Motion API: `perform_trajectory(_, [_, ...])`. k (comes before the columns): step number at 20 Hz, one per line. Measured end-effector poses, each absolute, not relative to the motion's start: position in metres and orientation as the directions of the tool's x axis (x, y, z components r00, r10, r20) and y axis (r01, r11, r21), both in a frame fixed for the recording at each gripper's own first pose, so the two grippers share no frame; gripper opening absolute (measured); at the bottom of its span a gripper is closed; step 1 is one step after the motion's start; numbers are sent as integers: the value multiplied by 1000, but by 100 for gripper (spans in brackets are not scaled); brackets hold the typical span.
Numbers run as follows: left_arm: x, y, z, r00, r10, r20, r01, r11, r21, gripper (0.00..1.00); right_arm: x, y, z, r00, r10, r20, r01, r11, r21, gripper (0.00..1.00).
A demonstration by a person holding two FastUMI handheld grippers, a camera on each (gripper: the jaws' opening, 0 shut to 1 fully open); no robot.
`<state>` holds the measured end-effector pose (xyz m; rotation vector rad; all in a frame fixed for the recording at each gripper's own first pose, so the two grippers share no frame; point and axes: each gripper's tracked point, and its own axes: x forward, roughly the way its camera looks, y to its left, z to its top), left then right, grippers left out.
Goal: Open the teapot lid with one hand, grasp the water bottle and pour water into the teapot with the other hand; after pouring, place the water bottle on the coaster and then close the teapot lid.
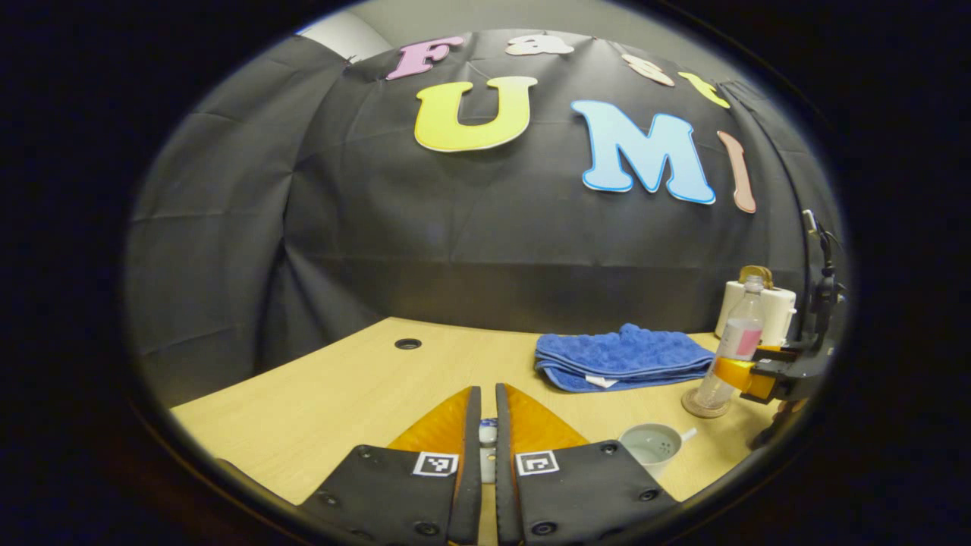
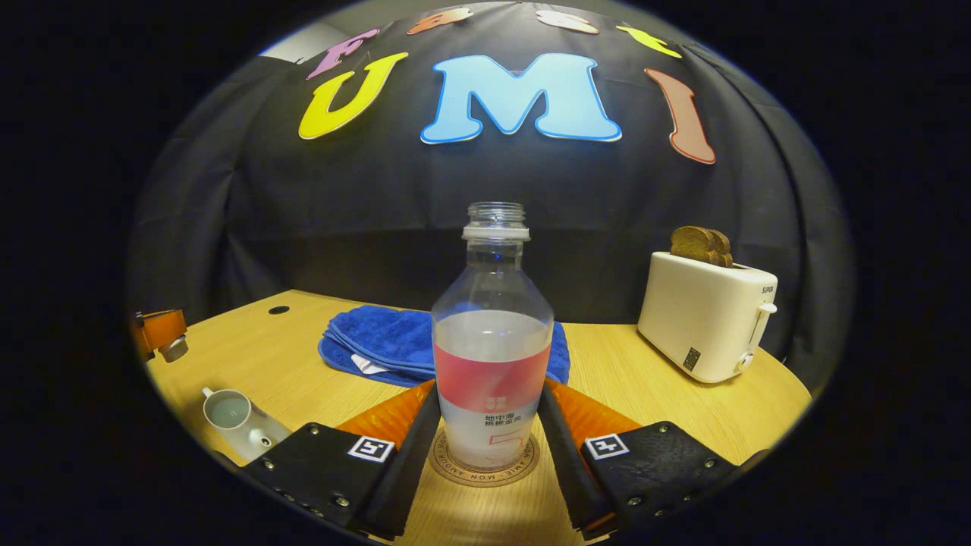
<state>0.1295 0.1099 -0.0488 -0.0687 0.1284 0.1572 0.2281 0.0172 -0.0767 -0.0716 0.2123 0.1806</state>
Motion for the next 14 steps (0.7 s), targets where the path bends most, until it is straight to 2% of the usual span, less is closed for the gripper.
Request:
perform_trajectory(5, [130, 109, -50, 979, 149, -138, -158, 986, -61, 14, 227, 15, -78, 960, 174, -220, -187, 982, -39, 79])
perform_trajectory(7, [130, 107, -50, 980, 145, -137, -154, 986, -65, 14, 225, 15, -72, 964, 175, -201, -187, 981, -44, 88])
perform_trajectory(14, [131, 99, -51, 984, 111, -136, -124, 988, -90, 14, 202, 1, -40, 988, 130, -85, -133, 991, -27, 88])
